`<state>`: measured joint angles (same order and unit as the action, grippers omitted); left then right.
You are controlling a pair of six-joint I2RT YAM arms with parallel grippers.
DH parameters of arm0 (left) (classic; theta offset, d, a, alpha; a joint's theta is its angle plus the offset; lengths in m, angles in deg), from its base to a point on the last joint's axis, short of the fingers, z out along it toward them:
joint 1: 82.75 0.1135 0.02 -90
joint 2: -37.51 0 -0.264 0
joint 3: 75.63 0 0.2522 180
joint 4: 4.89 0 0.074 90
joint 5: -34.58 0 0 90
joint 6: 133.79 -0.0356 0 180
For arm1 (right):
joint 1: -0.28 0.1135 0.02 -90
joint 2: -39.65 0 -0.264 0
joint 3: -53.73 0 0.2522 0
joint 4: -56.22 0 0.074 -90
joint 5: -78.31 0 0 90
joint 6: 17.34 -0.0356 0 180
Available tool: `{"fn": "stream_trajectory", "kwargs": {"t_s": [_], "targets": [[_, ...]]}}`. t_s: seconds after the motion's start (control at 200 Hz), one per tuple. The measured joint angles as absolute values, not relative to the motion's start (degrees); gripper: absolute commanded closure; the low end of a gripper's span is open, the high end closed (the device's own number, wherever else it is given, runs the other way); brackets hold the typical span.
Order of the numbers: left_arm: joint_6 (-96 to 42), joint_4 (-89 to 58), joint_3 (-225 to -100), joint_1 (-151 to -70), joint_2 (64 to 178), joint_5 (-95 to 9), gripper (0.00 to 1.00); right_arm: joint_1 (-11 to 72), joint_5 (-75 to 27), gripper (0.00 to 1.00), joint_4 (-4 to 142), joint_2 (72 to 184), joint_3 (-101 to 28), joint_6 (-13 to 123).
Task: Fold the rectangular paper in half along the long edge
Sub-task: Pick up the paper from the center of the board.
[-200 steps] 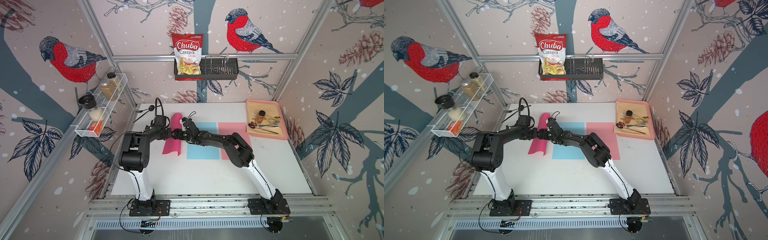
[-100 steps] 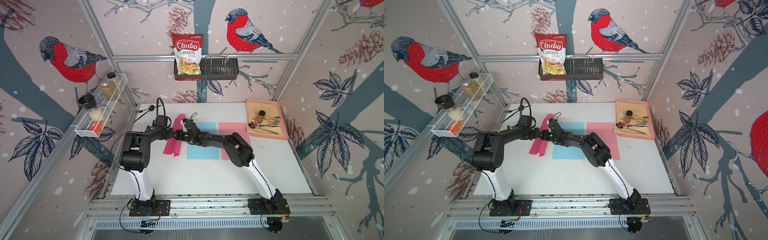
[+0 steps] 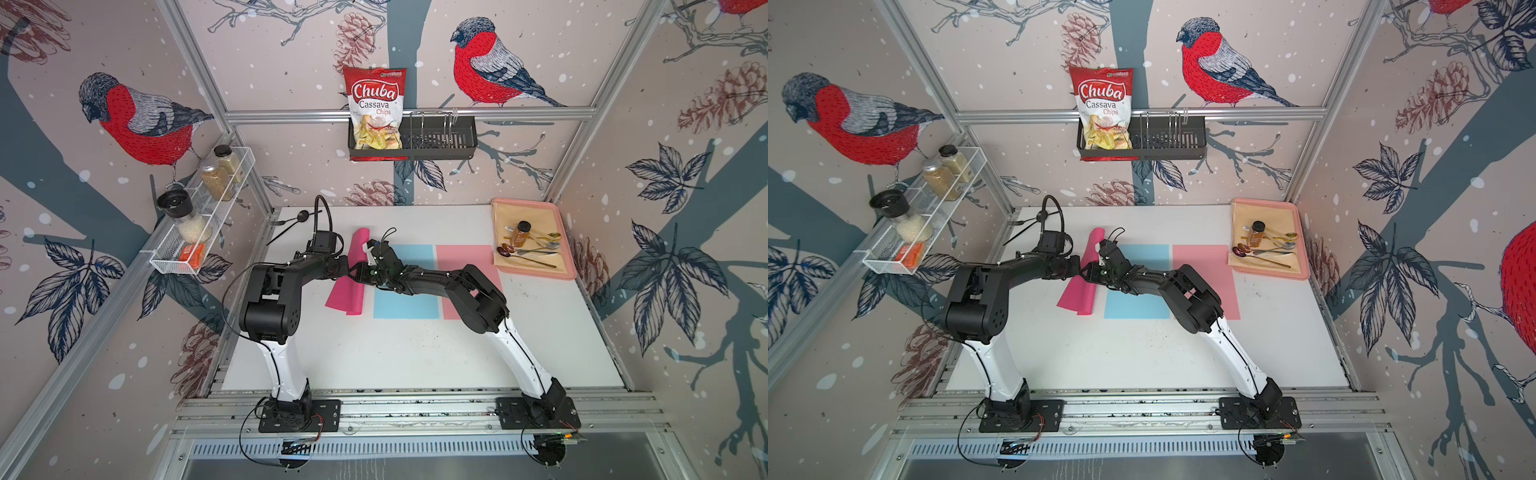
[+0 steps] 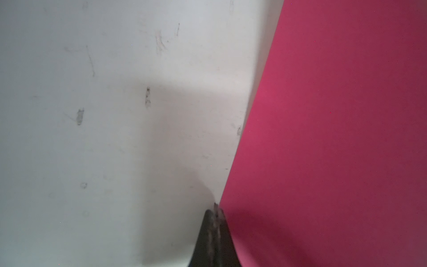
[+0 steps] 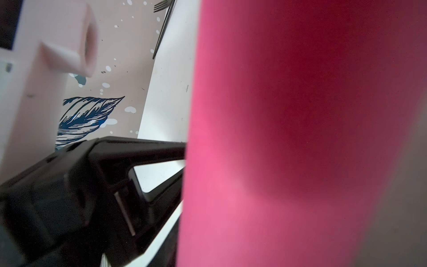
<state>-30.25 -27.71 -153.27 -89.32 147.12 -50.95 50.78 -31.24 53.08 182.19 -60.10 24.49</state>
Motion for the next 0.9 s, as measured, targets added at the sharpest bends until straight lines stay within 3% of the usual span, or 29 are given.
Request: {"fn": "stream_trajectory", "kwargs": {"t_s": [0.23, 0.635, 0.9], "targets": [[-30.0, -28.3, -153.8, -89.3, 147.3, -51.1, 0.98, 50.3, -32.7, 0.67, 52.6, 181.5, -58.6, 24.1], [-29.1, -33.2, -152.2, -89.6, 143.6, -51.2, 0.70, 49.4, -36.3, 0.67, 52.5, 179.0, -54.8, 24.1], [-28.7, -34.0, -150.1, -88.7, 137.3, -52.6, 0.68, 48.4, -40.4, 0.68, 47.4, 176.5, -51.1, 22.9]]}}
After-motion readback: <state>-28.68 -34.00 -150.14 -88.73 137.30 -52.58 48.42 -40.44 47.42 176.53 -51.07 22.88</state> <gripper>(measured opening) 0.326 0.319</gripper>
